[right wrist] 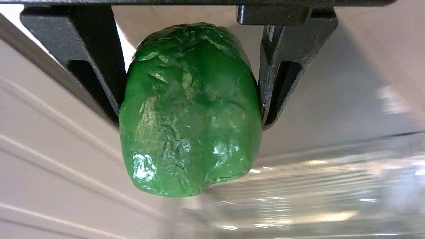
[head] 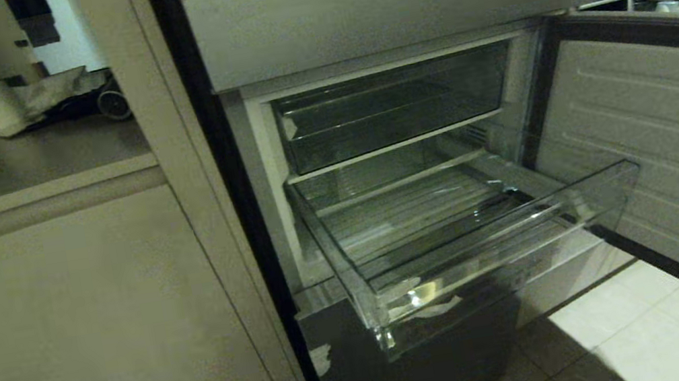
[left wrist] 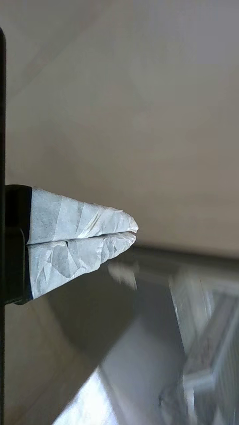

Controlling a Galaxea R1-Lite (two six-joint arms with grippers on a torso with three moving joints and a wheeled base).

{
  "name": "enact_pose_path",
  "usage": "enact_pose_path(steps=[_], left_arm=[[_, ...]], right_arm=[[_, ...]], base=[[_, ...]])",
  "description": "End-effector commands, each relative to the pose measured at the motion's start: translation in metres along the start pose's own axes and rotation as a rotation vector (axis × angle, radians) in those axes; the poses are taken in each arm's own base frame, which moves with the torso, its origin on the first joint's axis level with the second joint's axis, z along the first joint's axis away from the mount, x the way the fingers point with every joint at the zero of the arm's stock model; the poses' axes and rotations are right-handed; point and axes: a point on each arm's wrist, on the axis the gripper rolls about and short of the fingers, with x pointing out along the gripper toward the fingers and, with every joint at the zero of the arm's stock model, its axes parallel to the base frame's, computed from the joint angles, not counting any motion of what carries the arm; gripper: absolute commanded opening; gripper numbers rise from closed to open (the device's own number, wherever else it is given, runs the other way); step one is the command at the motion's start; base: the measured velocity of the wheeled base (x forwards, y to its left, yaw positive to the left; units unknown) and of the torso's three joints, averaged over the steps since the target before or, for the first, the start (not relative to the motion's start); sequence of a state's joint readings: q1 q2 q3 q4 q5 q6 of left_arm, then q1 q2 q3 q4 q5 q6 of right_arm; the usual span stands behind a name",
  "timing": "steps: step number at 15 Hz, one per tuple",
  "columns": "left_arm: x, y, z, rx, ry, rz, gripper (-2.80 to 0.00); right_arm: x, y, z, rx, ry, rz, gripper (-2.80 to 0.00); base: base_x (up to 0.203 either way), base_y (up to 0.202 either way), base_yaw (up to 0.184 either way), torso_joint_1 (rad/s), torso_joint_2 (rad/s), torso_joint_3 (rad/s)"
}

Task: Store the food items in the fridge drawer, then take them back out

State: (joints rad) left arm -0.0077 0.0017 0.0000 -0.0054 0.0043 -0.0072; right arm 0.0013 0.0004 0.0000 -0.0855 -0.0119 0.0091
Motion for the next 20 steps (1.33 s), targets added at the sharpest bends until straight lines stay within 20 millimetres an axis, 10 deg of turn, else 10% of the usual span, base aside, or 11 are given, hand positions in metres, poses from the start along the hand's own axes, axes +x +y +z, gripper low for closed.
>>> enact_pose_path(steps=[1, 11, 20], left_arm=[[0.0, 0.0, 0.0, 0.0, -0.001, 0.0, -2.8], [0.0, 0.0, 0.0, 0.0, -0.001, 0.0, -2.8], [0.0, 0.0, 0.0, 0.0, -0.001, 0.0, -2.8]], right_arm=[[0.002, 0.0, -0.008, 0.0, 0.028, 0.0, -2.8], [0.016, 0.0, 0.02, -0.068, -0.008, 0.007, -2.8], [0.131, 0.006, 0.133, 0.062, 0.07, 0.117, -2.8]], base=[[0.003, -0.007, 0.183, -0.002, 0.0, 0.003], [0.001, -0.005, 0.109, 0.002, 0.0, 0.003], [0.0, 0.0, 0.0, 0.0, 0.0, 0.0]])
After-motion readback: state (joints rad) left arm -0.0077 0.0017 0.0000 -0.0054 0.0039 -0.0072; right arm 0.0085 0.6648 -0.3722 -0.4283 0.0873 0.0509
